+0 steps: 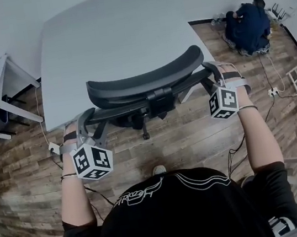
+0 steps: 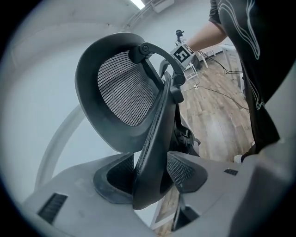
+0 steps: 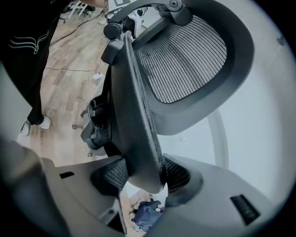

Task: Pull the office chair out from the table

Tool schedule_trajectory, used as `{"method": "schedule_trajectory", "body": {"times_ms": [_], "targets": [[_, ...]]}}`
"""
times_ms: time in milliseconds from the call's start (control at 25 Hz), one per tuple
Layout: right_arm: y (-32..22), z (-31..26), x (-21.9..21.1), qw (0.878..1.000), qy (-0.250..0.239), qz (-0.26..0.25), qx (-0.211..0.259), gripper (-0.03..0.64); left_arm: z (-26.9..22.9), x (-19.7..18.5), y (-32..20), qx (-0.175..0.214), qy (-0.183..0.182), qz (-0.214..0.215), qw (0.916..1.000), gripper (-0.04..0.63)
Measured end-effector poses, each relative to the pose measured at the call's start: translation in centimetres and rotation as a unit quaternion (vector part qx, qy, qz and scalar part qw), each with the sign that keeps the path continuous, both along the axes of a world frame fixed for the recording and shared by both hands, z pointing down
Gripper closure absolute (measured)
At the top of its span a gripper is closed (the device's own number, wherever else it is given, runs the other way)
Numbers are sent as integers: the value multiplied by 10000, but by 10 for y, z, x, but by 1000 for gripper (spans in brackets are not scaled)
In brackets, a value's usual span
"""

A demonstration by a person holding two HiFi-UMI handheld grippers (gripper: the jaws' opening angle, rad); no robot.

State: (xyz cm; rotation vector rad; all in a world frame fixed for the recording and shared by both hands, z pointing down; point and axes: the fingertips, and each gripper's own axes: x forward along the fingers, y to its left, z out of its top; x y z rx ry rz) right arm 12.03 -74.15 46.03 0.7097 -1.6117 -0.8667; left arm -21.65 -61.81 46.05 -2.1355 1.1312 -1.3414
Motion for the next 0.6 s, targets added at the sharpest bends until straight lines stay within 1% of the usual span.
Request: {"method": "schedule_trajectory", "body": {"times_ms": [40, 240, 440, 600], "targets": [[-1, -1, 0, 10000, -19, -7, 9, 385, 0, 0, 0, 2, -11, 3, 10000, 377], [-1, 2, 0, 9996, 75, 69, -259, 391, 2, -1, 0, -82, -33, -27, 10000, 380], [-1, 2, 0, 9994, 131, 192, -248, 394, 2, -2, 0, -166, -33, -113, 9998, 380], [-2, 2, 1, 9992, 140, 256, -268, 396, 2, -1, -2, -92, -52, -152, 9998, 379]]}}
